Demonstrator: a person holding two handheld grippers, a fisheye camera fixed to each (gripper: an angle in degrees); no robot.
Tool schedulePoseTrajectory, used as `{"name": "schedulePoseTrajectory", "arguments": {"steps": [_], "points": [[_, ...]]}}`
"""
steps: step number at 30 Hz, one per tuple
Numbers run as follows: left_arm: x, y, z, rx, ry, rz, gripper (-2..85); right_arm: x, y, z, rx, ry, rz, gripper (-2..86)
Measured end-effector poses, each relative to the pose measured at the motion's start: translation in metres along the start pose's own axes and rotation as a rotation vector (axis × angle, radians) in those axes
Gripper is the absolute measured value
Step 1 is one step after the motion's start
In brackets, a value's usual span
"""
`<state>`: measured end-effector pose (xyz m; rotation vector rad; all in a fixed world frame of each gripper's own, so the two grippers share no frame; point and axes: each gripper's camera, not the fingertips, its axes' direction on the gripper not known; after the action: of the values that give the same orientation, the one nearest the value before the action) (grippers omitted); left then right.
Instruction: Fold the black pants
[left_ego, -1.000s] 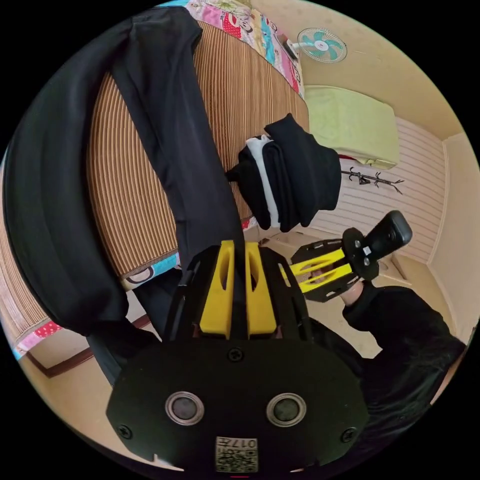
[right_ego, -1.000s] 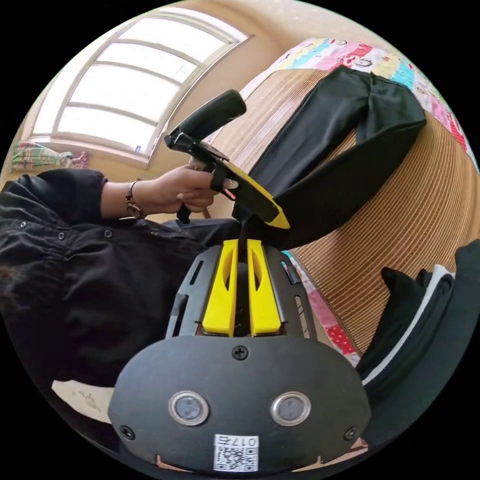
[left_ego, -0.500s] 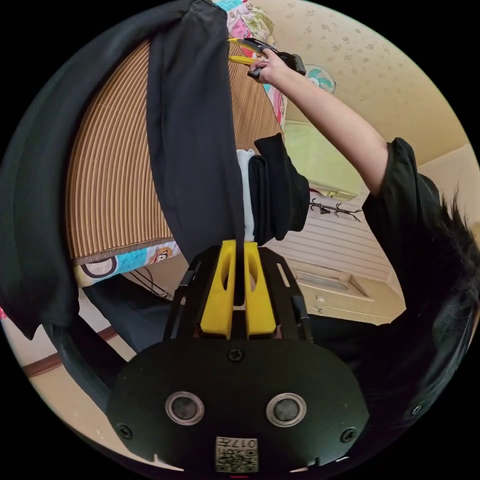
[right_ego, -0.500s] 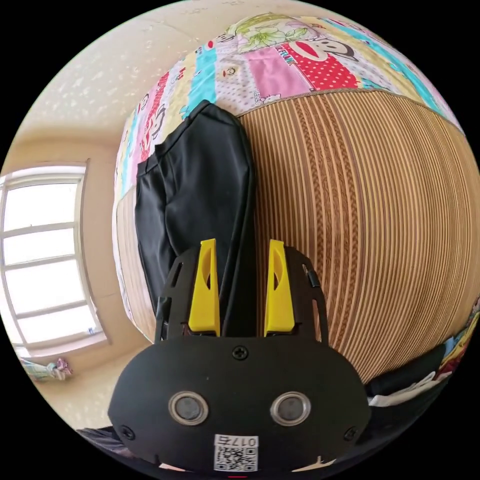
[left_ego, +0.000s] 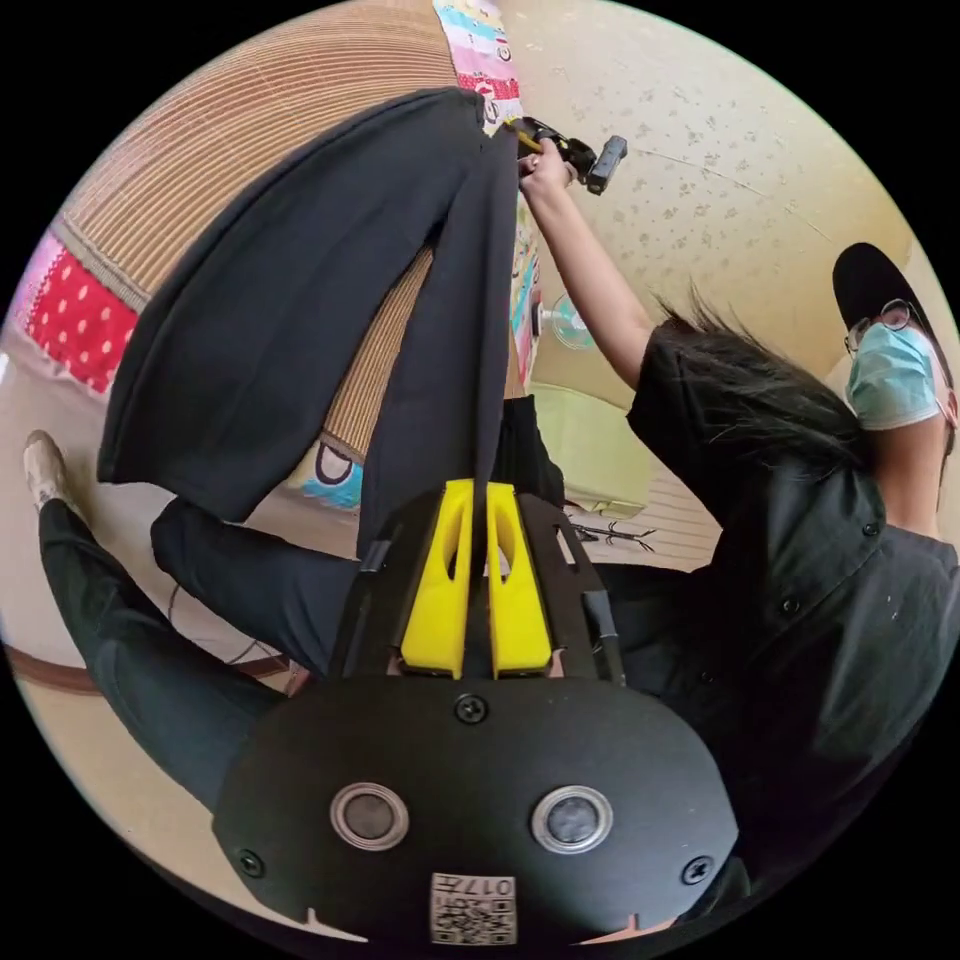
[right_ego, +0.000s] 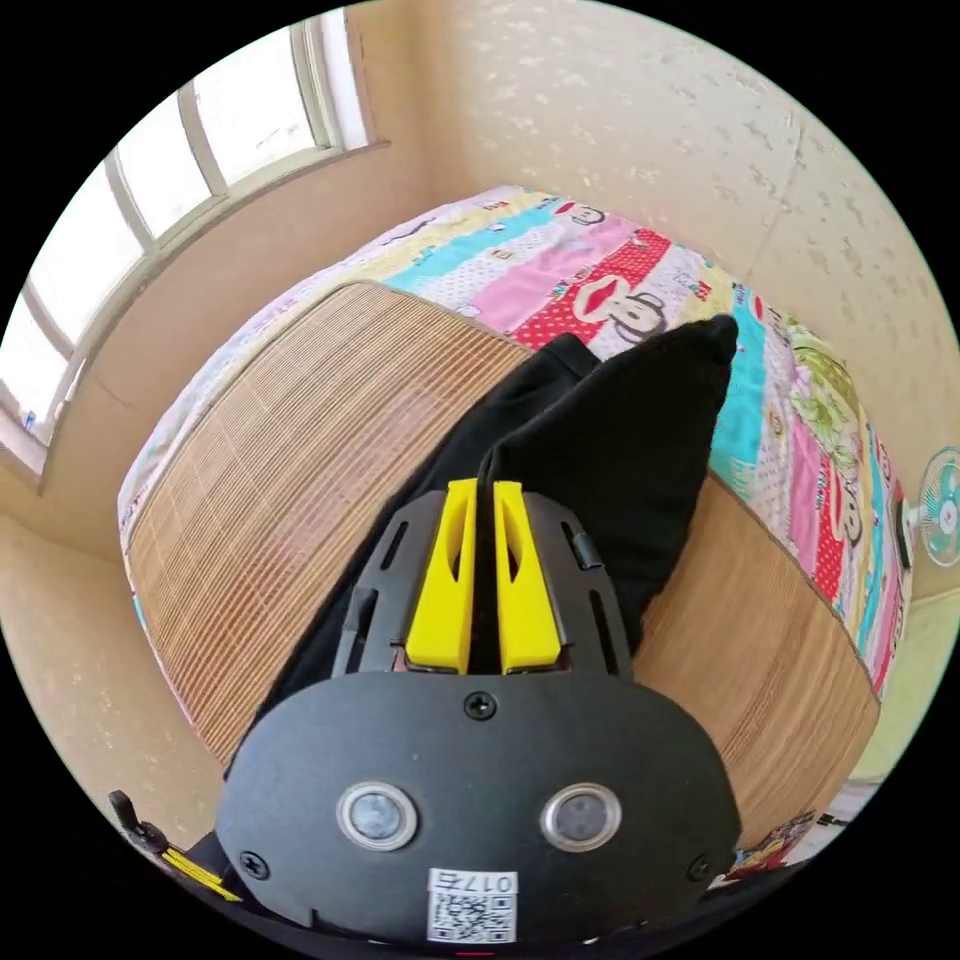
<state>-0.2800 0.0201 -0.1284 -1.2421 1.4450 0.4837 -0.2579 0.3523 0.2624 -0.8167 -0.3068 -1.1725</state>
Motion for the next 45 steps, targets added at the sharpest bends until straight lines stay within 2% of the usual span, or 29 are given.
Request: {"name": "schedulePoseTrajectory", "arguments": {"steps": [2,4,8,11,12,16,18,22,24,29,32,35,39,42,45], "points": [[-0.019,0.01,-0.02,0.01,-0.116,-0.089,2.7,-0.015,0.001,0.026,-0.049,-0.116,0.009,3.0],[-0.042,0.026,-0.052,0.048,-0.276,-0.193,2.7,-0.017,0.025,0.026,-0.013,-0.2,0.076,3.0],[-0.056,0.034,-0.093,0.105,-0.316,-0.227,3.1,-0.011,0.103,0.005,-0.033,-0.231,0.021,5.5],[-0.052,0.001,-0.098,0.068,-0.331,-0.149,4.7,0.005,0.19,0.003,-0.189,-0.183,0.058,7.3],[-0.046,-0.018,-0.092,0.044,-0.342,-0.092,5.0,0.013,0.227,0.004,-0.234,-0.196,0.138,7.9],[-0.028,-0.091,-0.043,-0.122,-0.376,0.095,5.3,-0.003,0.332,0.008,-0.315,-0.387,0.302,8.0],[-0.024,-0.113,-0.018,-0.201,-0.421,0.141,5.7,-0.023,0.358,0.009,-0.331,-0.434,0.341,7.9],[-0.014,-0.127,0.035,-0.412,-0.639,0.262,4.1,-0.049,0.394,0.018,-0.331,-0.492,0.488,5.1],[-0.01,-0.123,0.044,-0.43,-0.683,0.27,2.5,-0.054,0.401,0.015,-0.296,-0.48,0.52,3.9],[-0.01,-0.115,0.048,-0.497,-0.629,0.186,-0.5,-0.057,0.405,-0.002,-0.231,-0.481,0.582,2.2],[0.01,-0.095,0.018,-0.375,-0.491,0.216,-0.9,-0.057,0.402,-0.019,-0.177,-0.53,0.586,1.9],[0.017,-0.074,-0.002,-0.365,-0.563,0.203,-0.8,-0.052,0.399,-0.015,-0.211,-0.572,0.526,2.0],[0.0,-0.059,-0.013,-0.353,-0.472,0.115,0.1,-0.032,0.401,0.014,-0.353,-0.532,0.511,2.5],[0.006,-0.059,0.001,-0.359,-0.434,0.166,4.5,-0.021,0.403,0.02,-0.333,-0.609,0.552,3.4],[0.015,-0.057,0.021,-0.382,-0.513,0.203,6.7,-0.018,0.402,0.023,-0.332,-0.653,0.592,5.1]]}}
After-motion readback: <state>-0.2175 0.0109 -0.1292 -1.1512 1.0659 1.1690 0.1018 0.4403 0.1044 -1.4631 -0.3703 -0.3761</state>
